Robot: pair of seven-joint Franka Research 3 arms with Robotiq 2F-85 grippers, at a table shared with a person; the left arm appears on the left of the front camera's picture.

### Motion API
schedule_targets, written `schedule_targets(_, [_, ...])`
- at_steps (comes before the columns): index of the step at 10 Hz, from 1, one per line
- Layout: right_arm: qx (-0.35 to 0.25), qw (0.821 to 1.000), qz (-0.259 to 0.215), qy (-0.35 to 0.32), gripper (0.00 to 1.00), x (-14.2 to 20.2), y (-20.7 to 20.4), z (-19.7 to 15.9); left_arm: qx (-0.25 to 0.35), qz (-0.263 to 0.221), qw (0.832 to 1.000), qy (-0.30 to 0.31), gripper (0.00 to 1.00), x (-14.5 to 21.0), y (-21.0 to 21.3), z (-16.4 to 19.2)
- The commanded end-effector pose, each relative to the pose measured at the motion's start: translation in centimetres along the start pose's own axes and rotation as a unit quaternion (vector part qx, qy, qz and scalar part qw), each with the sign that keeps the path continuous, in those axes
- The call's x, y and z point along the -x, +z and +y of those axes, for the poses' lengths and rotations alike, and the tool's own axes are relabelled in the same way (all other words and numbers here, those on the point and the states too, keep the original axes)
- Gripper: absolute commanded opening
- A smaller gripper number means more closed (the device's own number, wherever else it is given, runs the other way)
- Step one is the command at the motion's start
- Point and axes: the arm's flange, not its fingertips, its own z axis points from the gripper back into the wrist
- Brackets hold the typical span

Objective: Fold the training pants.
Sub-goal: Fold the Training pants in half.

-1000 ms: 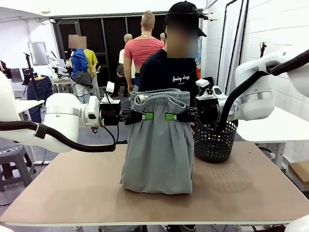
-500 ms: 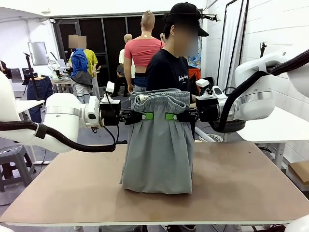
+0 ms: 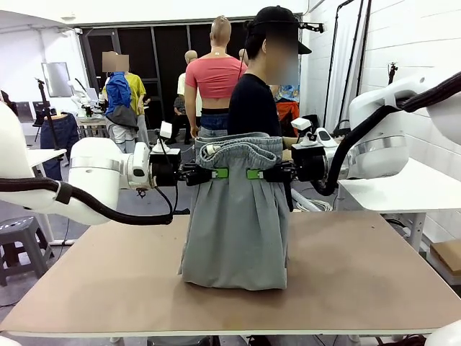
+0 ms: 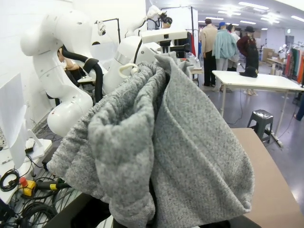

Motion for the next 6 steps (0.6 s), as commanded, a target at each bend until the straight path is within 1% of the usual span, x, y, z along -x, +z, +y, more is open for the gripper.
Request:
schedule_targets(1, [-0.017, 1.000, -0.001, 0.013, 0.00, -2.1, -0.4, -2.9, -0.001, 0.013, 0.999, -0.032, 0.00, -1.5, -0.8, 3.1])
schedule_targets(2, [-0.024, 0.999, 0.004, 0.024, 0.00, -3.4, -0.8, -4.4, -0.003, 0.020, 0.998, -0.053, 0.00, -3.0, -1.2, 4.7])
schedule_targets(3, [-0.021, 0.999, 0.009, 0.035, 0.00, -5.4, -0.7, -5.5, -0.013, 0.017, 0.997, -0.069, 0.00, -4.8, -1.6, 6.2])
schedule_targets(6, [-0.004, 0.997, 0.006, 0.072, 0.00, -10.4, -0.8, -9.4, -0.051, 0.003, 0.994, -0.096, 0.00, -8.3, -1.0, 9.9])
